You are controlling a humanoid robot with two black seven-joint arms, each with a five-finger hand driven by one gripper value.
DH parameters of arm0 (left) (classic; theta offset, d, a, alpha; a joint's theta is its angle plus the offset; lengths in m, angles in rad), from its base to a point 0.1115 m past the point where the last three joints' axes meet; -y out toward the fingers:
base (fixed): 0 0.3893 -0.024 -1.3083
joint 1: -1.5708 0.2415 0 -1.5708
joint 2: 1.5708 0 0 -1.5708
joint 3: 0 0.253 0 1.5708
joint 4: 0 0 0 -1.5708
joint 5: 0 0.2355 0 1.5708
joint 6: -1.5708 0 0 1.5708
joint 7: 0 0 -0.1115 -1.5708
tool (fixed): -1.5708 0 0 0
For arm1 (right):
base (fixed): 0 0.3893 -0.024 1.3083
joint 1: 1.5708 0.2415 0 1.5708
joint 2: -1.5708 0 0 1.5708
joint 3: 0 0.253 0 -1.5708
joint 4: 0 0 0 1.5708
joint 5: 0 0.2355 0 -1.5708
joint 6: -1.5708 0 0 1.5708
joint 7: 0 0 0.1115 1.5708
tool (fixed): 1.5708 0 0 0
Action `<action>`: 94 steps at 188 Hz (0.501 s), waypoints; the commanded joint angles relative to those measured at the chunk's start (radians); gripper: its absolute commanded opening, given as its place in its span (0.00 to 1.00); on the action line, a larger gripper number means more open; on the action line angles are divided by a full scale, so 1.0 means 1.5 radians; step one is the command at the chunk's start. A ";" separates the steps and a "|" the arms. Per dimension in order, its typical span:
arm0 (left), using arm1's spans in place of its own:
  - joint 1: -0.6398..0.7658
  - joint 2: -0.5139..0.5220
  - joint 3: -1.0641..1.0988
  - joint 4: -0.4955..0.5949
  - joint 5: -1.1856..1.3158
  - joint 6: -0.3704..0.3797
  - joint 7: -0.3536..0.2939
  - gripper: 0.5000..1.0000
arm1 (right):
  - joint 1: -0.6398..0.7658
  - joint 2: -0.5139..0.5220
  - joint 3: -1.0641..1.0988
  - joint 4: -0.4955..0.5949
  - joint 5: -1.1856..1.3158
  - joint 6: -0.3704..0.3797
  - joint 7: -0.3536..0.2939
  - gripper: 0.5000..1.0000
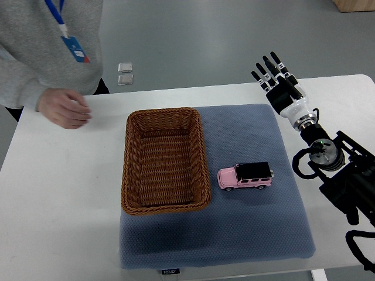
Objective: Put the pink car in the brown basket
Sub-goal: 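Move the right hand down over the pink toy car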
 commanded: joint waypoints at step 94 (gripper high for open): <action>0.000 0.000 0.002 0.000 0.001 0.000 -0.001 1.00 | 0.100 -0.188 -0.195 0.082 -0.408 0.111 -0.003 0.82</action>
